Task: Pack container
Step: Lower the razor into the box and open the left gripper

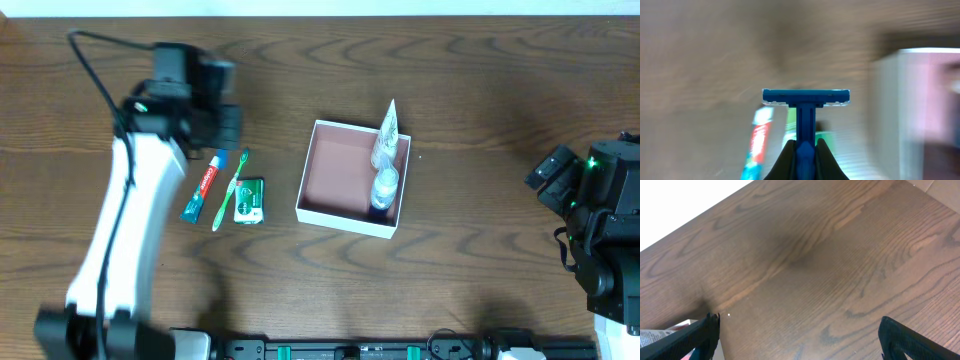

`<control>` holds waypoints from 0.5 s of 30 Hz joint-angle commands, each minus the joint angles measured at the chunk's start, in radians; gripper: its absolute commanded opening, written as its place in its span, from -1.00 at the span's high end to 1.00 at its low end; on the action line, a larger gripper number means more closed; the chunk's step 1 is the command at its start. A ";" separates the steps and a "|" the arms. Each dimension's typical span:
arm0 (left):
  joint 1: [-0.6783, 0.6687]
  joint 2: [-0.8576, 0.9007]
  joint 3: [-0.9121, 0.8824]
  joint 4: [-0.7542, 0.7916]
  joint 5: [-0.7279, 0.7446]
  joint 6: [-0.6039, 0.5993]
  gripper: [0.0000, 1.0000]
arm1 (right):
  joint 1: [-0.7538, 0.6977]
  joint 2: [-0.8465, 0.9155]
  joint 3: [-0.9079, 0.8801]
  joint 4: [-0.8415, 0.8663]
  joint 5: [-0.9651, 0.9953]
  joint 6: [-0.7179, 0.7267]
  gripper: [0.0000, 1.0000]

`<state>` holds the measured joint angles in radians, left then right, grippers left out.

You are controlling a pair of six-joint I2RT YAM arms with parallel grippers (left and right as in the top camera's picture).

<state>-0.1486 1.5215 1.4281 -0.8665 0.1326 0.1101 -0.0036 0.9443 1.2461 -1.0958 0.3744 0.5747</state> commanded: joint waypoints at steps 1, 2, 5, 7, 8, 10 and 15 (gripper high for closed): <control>-0.148 -0.020 -0.003 -0.008 0.013 -0.054 0.88 | -0.006 -0.002 0.003 0.000 0.010 0.015 -0.99; -0.196 -0.016 -0.006 -0.003 0.013 -0.074 0.88 | -0.006 -0.002 0.003 -0.001 0.010 0.015 -0.98; -0.302 0.022 -0.027 0.015 -0.012 -0.148 0.88 | -0.006 -0.002 0.003 0.000 0.010 0.016 -0.99; -0.342 0.060 -0.037 0.021 -0.061 -0.215 0.88 | -0.006 -0.002 0.003 -0.001 0.010 0.015 -0.99; -0.359 0.086 -0.040 0.030 -0.087 -0.248 0.88 | -0.006 -0.002 0.003 0.000 0.010 0.015 -0.98; -0.381 0.138 -0.042 0.069 -0.099 -0.282 0.88 | -0.006 -0.002 0.003 0.000 0.010 0.015 -0.99; -0.414 0.267 -0.042 0.142 -0.096 -0.320 0.88 | -0.006 -0.002 0.003 0.000 0.011 0.015 -0.98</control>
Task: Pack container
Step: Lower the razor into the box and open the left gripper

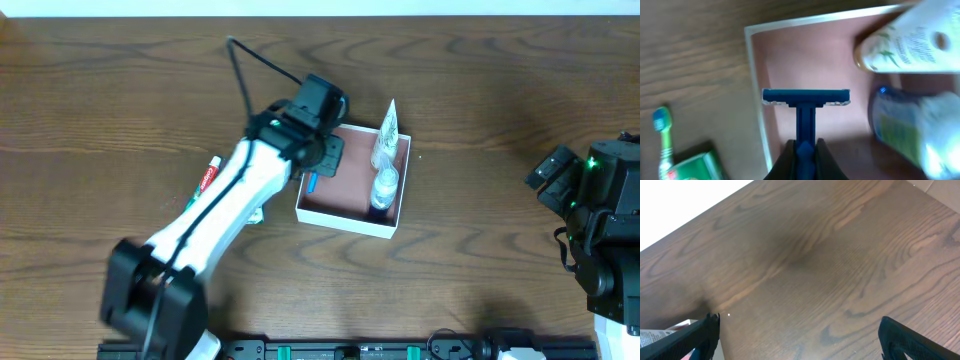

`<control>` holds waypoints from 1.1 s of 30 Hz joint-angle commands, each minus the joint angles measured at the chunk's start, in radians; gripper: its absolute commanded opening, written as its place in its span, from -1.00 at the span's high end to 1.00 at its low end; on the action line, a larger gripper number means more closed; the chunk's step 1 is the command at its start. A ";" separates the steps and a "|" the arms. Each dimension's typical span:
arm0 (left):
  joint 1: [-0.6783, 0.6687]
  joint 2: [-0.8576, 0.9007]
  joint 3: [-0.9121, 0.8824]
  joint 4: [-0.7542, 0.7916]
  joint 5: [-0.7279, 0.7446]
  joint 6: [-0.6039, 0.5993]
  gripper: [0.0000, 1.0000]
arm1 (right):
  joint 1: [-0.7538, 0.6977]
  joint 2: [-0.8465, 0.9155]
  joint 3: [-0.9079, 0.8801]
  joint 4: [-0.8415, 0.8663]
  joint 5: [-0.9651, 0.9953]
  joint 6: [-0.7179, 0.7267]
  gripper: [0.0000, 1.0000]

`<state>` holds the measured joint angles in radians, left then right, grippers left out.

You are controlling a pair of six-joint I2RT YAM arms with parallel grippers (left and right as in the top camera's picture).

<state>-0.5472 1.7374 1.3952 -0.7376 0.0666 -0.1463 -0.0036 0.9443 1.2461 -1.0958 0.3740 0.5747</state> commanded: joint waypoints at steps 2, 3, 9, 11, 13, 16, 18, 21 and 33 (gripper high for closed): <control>-0.024 0.096 -0.009 0.026 -0.030 -0.063 0.88 | -0.006 -0.002 0.003 0.000 0.011 0.015 -0.99; -0.027 0.115 -0.009 0.030 -0.031 -0.066 0.88 | -0.006 -0.002 0.003 -0.001 0.011 0.015 -0.99; -0.028 0.191 -0.009 0.063 -0.043 -0.103 0.84 | -0.006 -0.002 0.003 0.000 0.011 0.015 -0.99; -0.028 0.199 -0.009 0.068 -0.084 -0.103 0.76 | -0.006 -0.002 0.003 -0.001 0.011 0.016 -0.99; -0.028 0.198 -0.008 0.074 -0.144 -0.103 0.73 | -0.006 -0.002 0.003 0.000 0.011 0.015 -0.99; -0.028 0.195 0.001 0.081 -0.191 -0.102 0.66 | -0.006 -0.002 0.003 0.000 0.011 0.015 -0.99; -0.029 0.190 0.013 0.076 -0.187 -0.102 0.38 | -0.006 -0.002 0.003 0.000 0.011 0.015 -0.99; -0.039 0.171 0.038 0.059 -0.183 -0.102 0.03 | -0.006 -0.002 0.003 0.000 0.011 0.015 -0.99; -0.025 -0.100 0.154 -0.166 -0.309 -0.075 -0.12 | -0.006 -0.002 0.003 0.000 0.011 0.015 -0.98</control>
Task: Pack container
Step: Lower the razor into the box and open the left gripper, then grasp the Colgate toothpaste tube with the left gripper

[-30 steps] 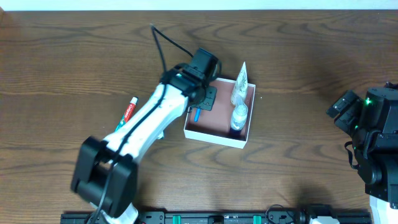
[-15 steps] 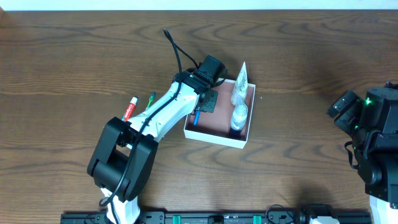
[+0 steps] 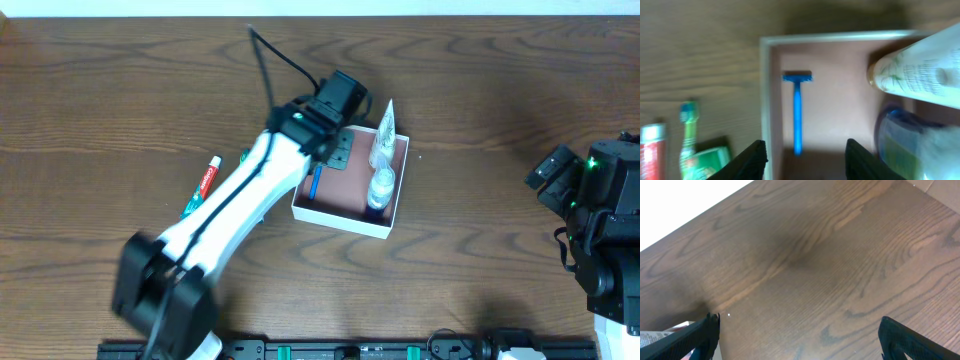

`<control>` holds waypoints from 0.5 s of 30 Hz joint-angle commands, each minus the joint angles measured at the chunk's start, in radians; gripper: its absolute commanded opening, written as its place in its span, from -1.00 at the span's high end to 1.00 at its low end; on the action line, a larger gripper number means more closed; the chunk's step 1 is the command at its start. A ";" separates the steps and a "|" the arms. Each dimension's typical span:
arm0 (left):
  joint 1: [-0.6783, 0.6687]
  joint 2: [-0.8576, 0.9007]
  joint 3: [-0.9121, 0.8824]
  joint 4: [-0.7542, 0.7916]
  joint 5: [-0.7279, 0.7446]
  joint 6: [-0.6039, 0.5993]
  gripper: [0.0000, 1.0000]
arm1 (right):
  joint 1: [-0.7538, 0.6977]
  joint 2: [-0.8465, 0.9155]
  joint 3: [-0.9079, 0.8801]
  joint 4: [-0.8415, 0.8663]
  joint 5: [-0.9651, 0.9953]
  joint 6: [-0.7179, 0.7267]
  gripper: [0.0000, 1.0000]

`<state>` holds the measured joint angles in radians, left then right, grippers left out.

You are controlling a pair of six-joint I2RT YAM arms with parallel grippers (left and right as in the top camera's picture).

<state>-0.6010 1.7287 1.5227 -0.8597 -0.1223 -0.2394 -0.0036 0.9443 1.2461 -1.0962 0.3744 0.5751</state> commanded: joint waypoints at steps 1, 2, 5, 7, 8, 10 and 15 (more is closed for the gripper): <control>0.046 -0.111 0.026 -0.074 -0.174 0.021 -0.18 | -0.006 -0.002 0.003 0.000 0.011 0.015 -0.99; 0.071 -0.129 0.026 -0.111 -0.230 0.021 -0.25 | -0.006 -0.002 0.003 0.000 0.010 0.015 -0.99; 0.195 -0.141 0.023 -0.212 -0.278 0.061 -0.45 | -0.006 -0.002 0.003 0.000 0.010 0.015 -0.98; 0.277 -0.132 0.004 -0.244 -0.248 0.106 -0.55 | -0.006 -0.002 0.003 0.000 0.011 0.015 -0.99; 0.332 -0.124 -0.015 -0.254 -0.204 0.123 -0.56 | -0.006 -0.002 0.003 0.000 0.010 0.015 -0.99; 0.438 -0.103 -0.051 -0.246 -0.075 0.160 -0.55 | -0.006 -0.002 0.003 0.000 0.010 0.015 -0.99; 0.637 0.002 -0.145 -0.174 0.155 0.257 -0.54 | -0.006 -0.002 0.003 0.000 0.010 0.015 -0.98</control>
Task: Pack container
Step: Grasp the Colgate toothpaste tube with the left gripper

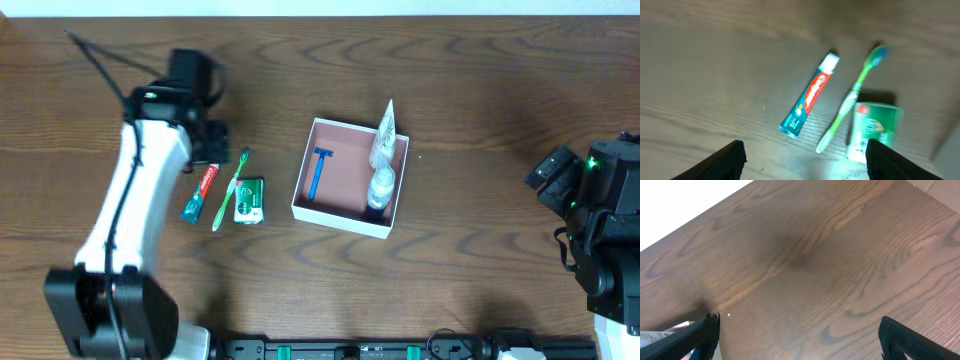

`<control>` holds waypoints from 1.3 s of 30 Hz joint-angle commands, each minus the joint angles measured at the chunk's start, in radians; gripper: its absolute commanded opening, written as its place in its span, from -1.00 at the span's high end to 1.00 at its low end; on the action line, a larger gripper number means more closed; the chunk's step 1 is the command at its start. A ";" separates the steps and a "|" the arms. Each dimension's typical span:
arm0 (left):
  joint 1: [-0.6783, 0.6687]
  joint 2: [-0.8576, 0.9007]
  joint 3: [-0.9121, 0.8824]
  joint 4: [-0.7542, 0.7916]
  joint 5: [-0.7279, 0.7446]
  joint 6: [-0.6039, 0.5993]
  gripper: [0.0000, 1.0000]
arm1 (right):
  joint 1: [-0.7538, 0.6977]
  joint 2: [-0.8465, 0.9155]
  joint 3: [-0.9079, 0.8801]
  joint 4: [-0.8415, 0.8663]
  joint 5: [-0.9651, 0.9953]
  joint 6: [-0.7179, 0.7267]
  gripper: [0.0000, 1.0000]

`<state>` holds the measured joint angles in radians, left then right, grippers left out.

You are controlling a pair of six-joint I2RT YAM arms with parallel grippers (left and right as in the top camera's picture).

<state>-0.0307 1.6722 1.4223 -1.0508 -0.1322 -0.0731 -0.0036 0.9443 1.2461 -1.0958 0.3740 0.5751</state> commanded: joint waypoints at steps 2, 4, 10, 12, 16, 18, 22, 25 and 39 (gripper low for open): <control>0.103 0.109 -0.064 0.047 0.194 0.136 -0.54 | -0.006 -0.002 0.003 -0.001 0.011 0.015 -0.98; 0.123 0.162 -0.070 0.069 0.200 0.178 -0.52 | -0.006 -0.002 0.003 0.000 0.011 0.015 -0.99; 0.126 0.270 -0.070 0.126 0.200 0.223 -0.39 | -0.006 -0.002 0.003 0.000 0.011 0.015 -0.98; 0.126 0.287 -0.071 0.146 0.200 0.226 -0.38 | -0.006 -0.002 0.003 0.000 0.011 0.015 -0.99; 0.126 0.325 -0.071 0.172 0.199 0.264 -0.28 | -0.006 -0.002 0.003 0.000 0.011 0.015 -0.99; 0.126 0.352 -0.071 0.187 0.199 0.264 -0.20 | -0.006 -0.002 0.003 0.000 0.011 0.015 -0.99; 0.126 0.388 -0.071 0.204 0.199 0.264 -0.01 | -0.006 -0.002 0.003 0.000 0.011 0.015 -0.98; 0.126 0.394 -0.071 0.204 0.199 0.263 0.11 | -0.006 -0.002 0.003 0.000 0.011 0.015 -0.99; 0.102 0.196 0.015 0.049 0.200 0.130 0.88 | -0.006 -0.002 0.003 0.000 0.011 0.015 -0.99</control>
<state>0.0895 1.9888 1.3884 -0.9771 0.0639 0.1272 -0.0036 0.9443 1.2461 -1.0958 0.3744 0.5747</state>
